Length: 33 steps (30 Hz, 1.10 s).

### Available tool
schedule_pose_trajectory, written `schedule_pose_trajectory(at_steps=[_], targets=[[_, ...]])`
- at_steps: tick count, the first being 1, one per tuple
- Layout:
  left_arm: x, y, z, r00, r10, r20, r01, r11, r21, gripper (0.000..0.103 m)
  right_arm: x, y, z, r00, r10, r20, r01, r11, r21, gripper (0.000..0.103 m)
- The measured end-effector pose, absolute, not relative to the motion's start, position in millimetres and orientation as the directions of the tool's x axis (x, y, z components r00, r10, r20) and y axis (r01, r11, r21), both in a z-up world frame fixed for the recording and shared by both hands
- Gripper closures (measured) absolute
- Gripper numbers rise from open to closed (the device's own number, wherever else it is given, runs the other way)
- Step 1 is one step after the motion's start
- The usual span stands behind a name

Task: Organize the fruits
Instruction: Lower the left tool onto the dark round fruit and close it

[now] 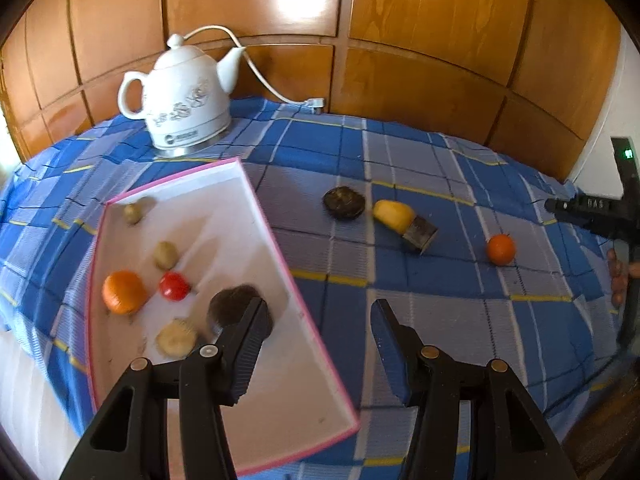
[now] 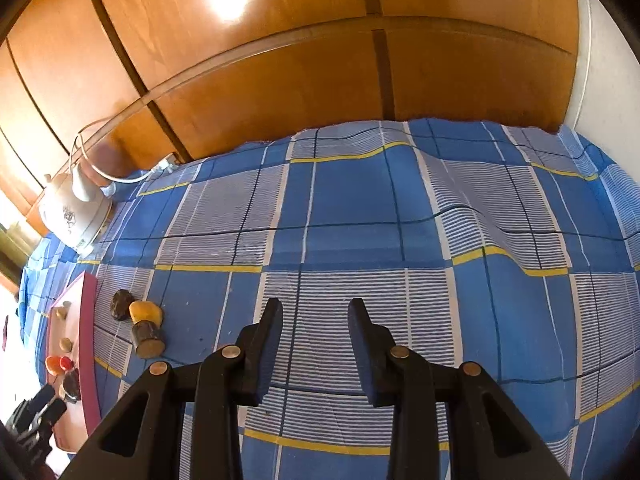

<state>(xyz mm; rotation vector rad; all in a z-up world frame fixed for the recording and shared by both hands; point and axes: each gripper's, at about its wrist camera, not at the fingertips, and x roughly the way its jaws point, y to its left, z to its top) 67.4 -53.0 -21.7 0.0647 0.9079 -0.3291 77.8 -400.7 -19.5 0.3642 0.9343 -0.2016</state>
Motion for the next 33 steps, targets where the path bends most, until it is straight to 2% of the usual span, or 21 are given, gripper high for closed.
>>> schedule_pose_trajectory(at_steps=[7, 10, 18, 24, 29, 30, 31, 33], targets=[[114.3, -73.9, -22.6, 0.510, -0.311, -0.802, 0.306, 0.937, -0.169, 0.049, 80.3, -392.5, -18.7, 0.582, 0.006, -0.813, 0.289, 0.933, 0.214, 0.069], [136.6, -85.9, -25.3, 0.504, -0.303, -0.809, 0.306, 0.938, -0.161, 0.049, 81.3, -390.6, -18.3, 0.583, 0.020, -0.812, 0.279, 0.934, 0.223, 0.069], [201.0, -104.1, -45.2, 0.420, -0.328, -0.846, 0.229, 0.940, -0.251, 0.046, 84.6, -384.9, -19.3, 0.577, 0.048, -0.815, 0.254, 0.938, 0.235, 0.069], [236.7, -111.3, -65.4, 0.361, -0.314, -0.878, 0.148, 0.949, -0.279, 0.041, 85.6, -385.7, -18.2, 0.581, 0.060, -0.811, 0.252, 0.935, 0.250, 0.069], [243.6, -119.8, -82.1, 0.324, -0.281, -0.903, 0.153, 0.958, -0.243, 0.039, 87.5, -384.1, -20.1, 0.572, 0.065, -0.818, 0.246, 0.937, 0.246, 0.068], [242.4, -120.8, -81.8, 0.334, -0.277, -0.901, 0.166, 0.958, -0.233, 0.041, 87.8, -384.1, -20.6, 0.570, 0.062, -0.819, 0.248, 0.938, 0.244, 0.068], [241.1, -121.1, -82.0, 0.342, -0.268, -0.901, 0.175, 0.960, -0.219, 0.054, 88.1, -384.5, -21.2, 0.568, 0.061, -0.821, 0.249, 0.938, 0.242, 0.068], [239.5, -119.0, -81.9, 0.349, -0.278, -0.895, 0.191, 0.956, -0.222, 0.055, 88.6, -385.4, -23.2, 0.563, 0.062, -0.824, 0.253, 0.936, 0.243, 0.068]])
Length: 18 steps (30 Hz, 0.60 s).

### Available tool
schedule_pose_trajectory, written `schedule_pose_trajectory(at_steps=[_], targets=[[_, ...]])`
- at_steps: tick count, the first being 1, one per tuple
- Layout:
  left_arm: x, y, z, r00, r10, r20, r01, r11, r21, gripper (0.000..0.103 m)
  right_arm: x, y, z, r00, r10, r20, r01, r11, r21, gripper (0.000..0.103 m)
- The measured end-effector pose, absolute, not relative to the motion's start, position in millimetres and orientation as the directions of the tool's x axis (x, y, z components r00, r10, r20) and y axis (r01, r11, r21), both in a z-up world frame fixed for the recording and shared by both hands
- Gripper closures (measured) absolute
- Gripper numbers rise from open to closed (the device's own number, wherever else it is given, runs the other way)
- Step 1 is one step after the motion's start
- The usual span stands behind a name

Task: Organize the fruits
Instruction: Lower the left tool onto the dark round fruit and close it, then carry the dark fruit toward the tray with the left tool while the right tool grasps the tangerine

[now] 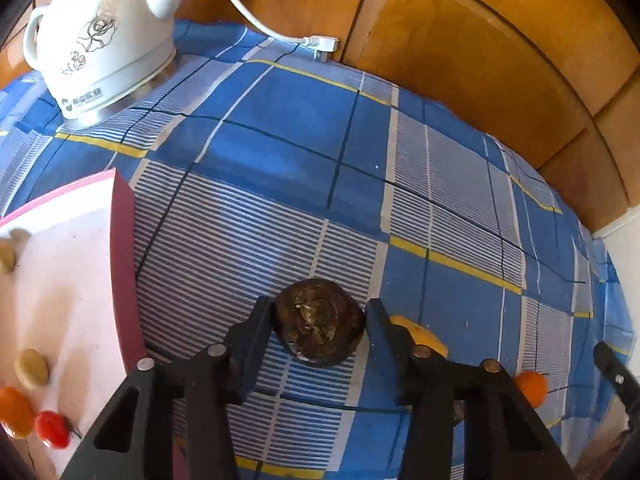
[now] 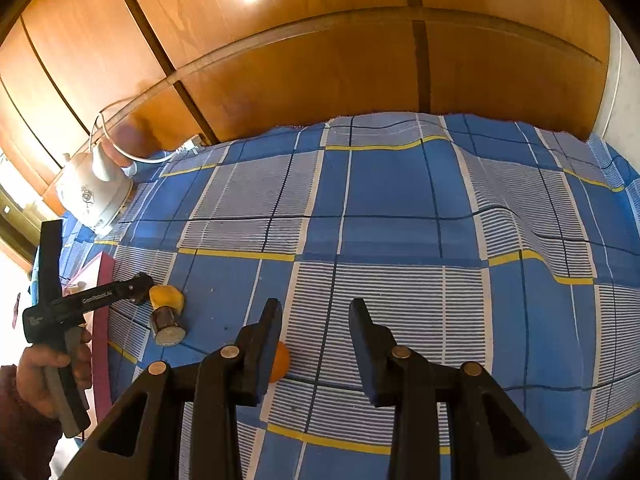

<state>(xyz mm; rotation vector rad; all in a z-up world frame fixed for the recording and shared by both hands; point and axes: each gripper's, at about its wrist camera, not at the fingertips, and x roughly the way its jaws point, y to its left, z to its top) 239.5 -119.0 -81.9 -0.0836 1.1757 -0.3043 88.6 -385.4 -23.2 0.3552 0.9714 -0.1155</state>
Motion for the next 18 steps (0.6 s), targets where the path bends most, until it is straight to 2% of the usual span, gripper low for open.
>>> schedule_pose_trajectory(at_steps=[7, 11, 18], targets=[[221.4, -102.5, -71.6, 0.368, -0.306, -0.878, 0.211, 0.947, -0.242, 0.056, 95.7, -381.0, -38.5, 0.519, 0.150, -0.841, 0.221, 0.927, 0.302, 0.068], [188.9, -102.7, -54.0, 0.415, -0.310, -0.855, 0.287, 0.937, -0.200, 0.056, 101.0, -369.2, -47.9, 0.489, 0.225, -0.843, 0.170, 0.923, 0.345, 0.068], [107.8, -121.8, -43.0, 0.452, -0.367, -0.813, 0.460, 0.877, -0.140, 0.055, 106.5, -342.4, -61.7, 0.446, 0.245, -0.861, 0.096, 0.943, 0.318, 0.046]])
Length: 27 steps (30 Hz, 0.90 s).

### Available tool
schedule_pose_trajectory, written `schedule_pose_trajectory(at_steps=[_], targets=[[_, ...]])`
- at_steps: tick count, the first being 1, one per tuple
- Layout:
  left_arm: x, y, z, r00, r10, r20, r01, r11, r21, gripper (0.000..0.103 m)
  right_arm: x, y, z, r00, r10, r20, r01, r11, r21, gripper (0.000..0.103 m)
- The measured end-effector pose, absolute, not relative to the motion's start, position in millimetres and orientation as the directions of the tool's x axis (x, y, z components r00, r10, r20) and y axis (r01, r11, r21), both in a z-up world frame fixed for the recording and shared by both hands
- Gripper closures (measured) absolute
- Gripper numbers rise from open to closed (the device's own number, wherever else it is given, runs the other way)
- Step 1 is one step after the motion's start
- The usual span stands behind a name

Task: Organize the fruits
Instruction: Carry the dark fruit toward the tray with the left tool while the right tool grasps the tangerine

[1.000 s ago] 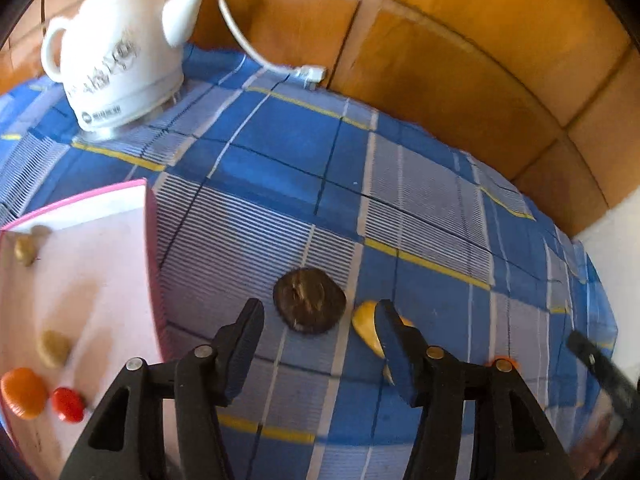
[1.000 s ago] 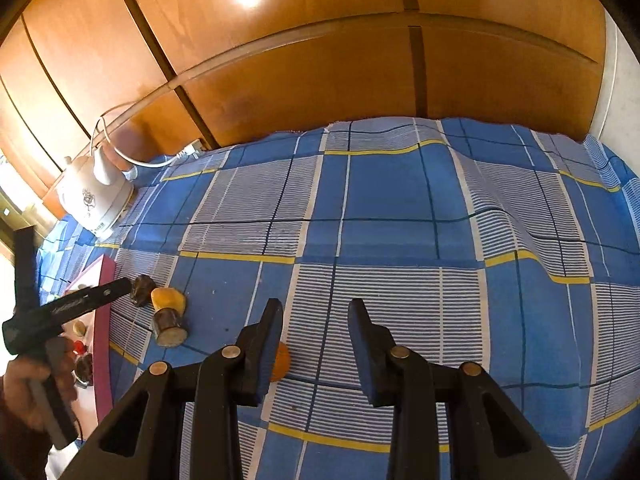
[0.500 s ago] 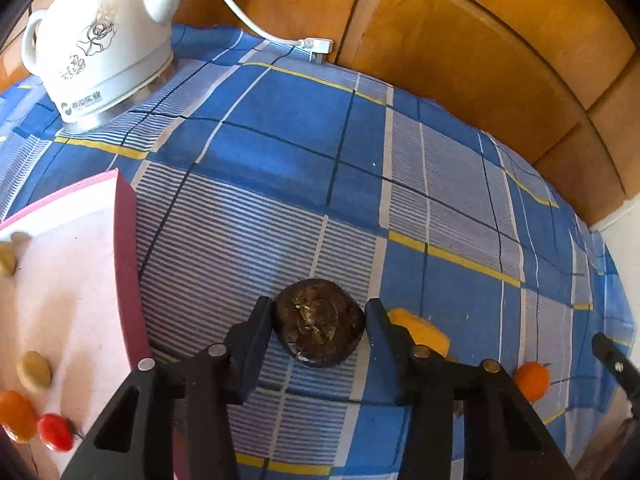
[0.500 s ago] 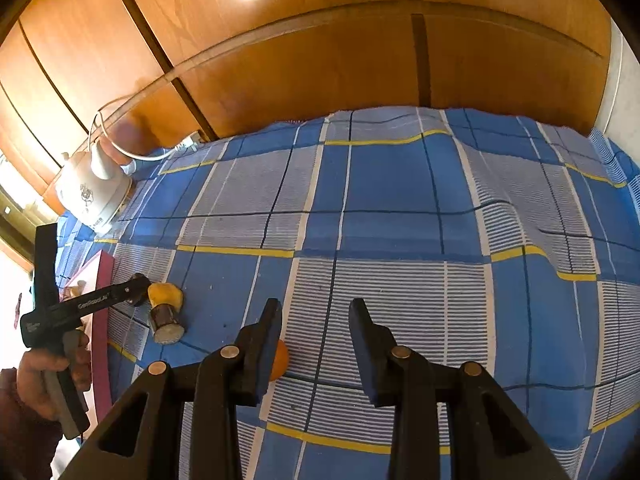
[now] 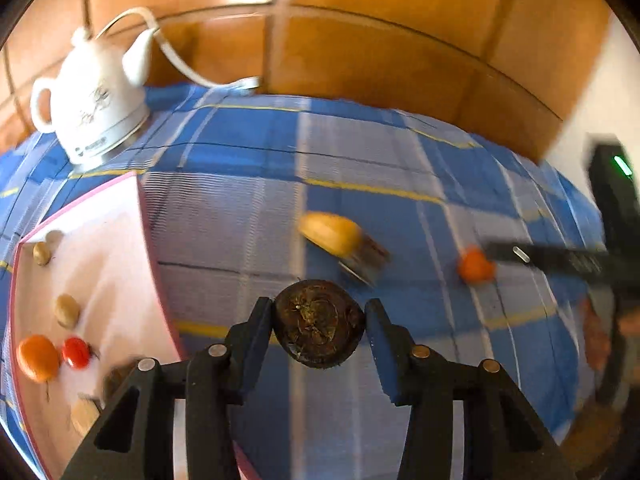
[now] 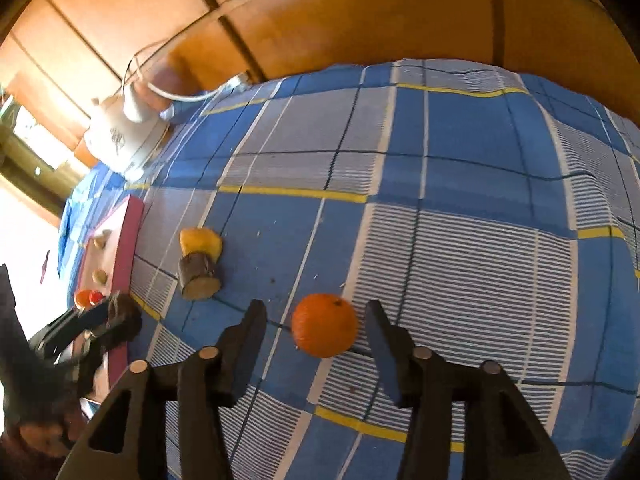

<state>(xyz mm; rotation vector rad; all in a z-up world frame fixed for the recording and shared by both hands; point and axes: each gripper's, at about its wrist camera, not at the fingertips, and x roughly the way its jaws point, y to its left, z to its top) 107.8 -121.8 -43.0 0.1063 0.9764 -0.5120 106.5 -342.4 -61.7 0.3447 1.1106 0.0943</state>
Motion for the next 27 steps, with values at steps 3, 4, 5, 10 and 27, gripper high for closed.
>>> schedule_pose_trajectory(at_steps=[3, 4, 5, 10, 27], targets=[[77.0, -130.4, -50.5, 0.445, -0.384, -0.809, 0.504, 0.854, -0.128, 0.055, 108.1, -336.9, -67.1, 0.432, 0.235, -0.871, 0.082, 0.951, 0.297, 0.045], [66.5, -133.2, -54.1, 0.449, -0.389, -0.804, 0.521, 0.845, -0.117, 0.055, 108.5, -335.6, -68.7, 0.427, 0.223, -0.876, 0.082, 0.956, 0.283, 0.045], [58.8, -136.1, -57.9, 0.455, -0.394, -0.799, 0.537, 0.837, -0.107, 0.055, 109.1, -335.1, -70.3, 0.424, 0.209, -0.881, 0.084, 0.960, 0.268, 0.045], [35.4, -146.1, -79.4, 0.470, -0.391, -0.791, 0.574, 0.817, -0.064, 0.055, 110.8, -337.7, -74.7, 0.418, 0.178, -0.891, 0.099, 0.966, 0.239, 0.045], [36.2, -148.2, -90.7, 0.476, -0.371, -0.797, 0.547, 0.835, -0.062, 0.054, 110.6, -321.5, -80.3, 0.401, 0.120, -0.908, 0.035, 0.989, 0.147, 0.064]])
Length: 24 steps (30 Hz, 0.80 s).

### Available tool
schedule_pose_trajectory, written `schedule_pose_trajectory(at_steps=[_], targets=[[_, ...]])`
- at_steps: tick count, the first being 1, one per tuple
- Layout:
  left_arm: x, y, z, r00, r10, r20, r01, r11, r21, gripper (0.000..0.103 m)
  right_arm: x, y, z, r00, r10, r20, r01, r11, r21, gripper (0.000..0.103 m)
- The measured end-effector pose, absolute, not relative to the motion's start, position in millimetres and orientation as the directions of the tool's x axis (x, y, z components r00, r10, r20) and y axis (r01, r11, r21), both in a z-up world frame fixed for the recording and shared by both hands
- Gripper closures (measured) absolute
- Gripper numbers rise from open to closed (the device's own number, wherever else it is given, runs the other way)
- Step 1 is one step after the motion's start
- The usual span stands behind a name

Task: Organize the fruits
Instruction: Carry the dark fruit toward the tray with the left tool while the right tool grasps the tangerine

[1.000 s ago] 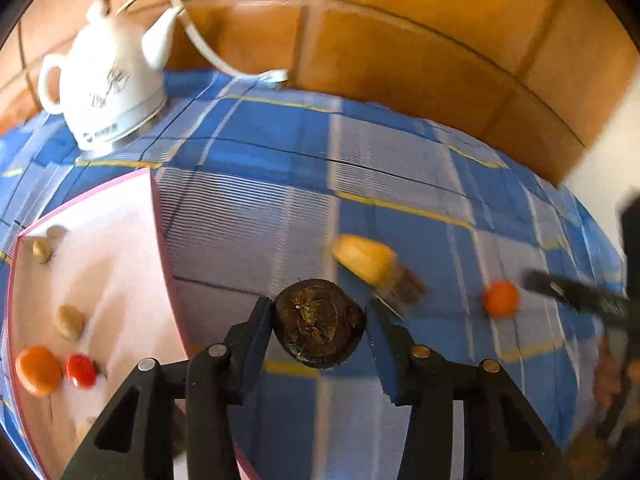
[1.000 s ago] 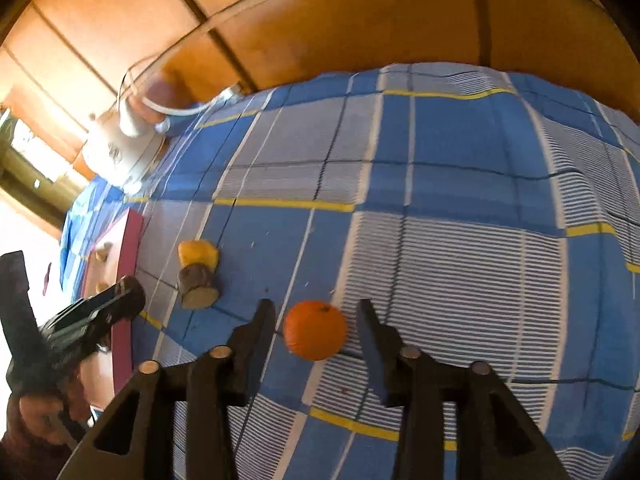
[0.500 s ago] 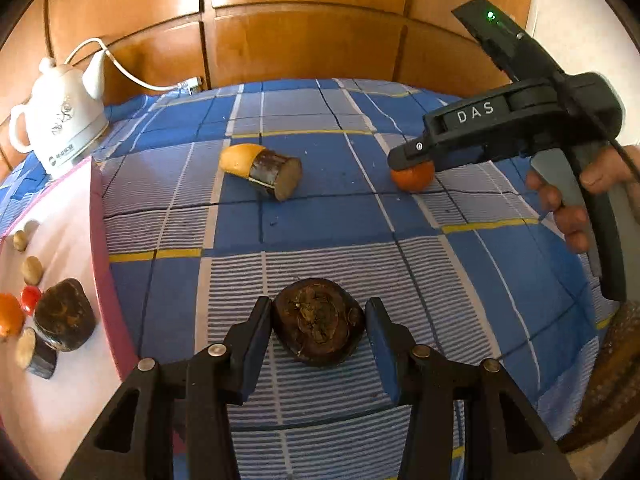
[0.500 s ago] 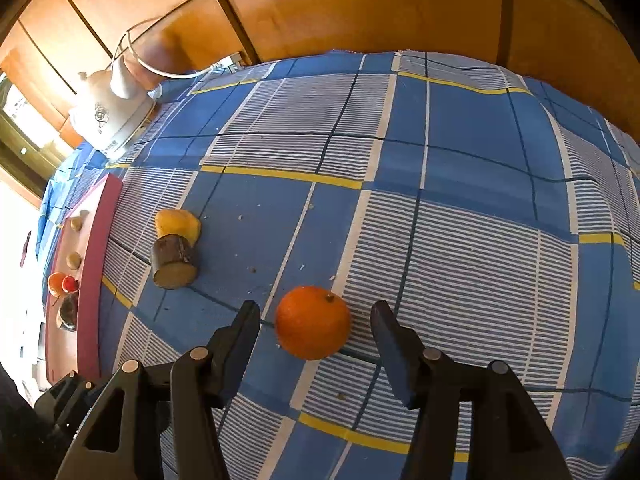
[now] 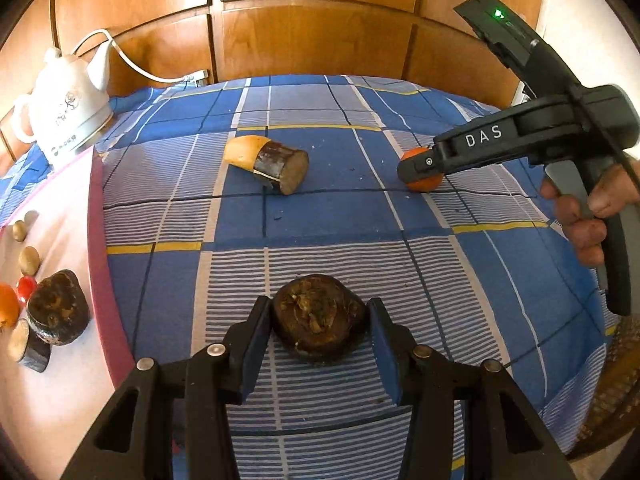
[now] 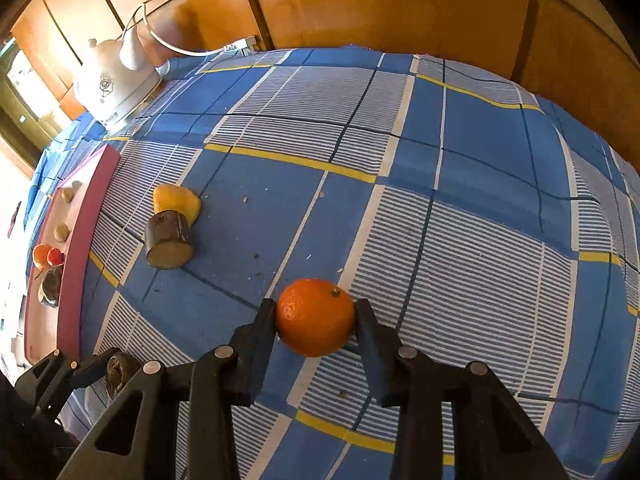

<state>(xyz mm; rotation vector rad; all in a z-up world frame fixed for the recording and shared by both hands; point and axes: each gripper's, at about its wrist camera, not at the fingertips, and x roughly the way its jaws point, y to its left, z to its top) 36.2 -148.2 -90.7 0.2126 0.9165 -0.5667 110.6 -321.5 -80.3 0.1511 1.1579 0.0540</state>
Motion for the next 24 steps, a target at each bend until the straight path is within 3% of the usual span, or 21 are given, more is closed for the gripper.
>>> schedule_pose_trajectory(at_steps=[14, 21, 24], targets=[[29.9, -131.9, -57.1, 0.486, -0.420, -0.766, 0.540, 0.834, -0.115, 0.055, 109.5, -311.8, -78.8, 0.408, 0.078, -0.910, -0.009, 0.997, 0.082, 0.064], [55.2, -70.3, -18.8, 0.555, -0.412, -0.723, 0.372, 0.900, -0.228, 0.055, 108.0, -305.0, -78.3, 0.412, 0.050, -0.910, -0.035, 0.999, 0.039, 0.064], [68.1, -35.5, -11.9, 0.598, -0.350, -0.721, 0.270, 0.935, -0.229, 0.055, 107.9, -304.7, -78.5, 0.413, 0.049, -0.910, -0.036, 0.999, 0.037, 0.064]])
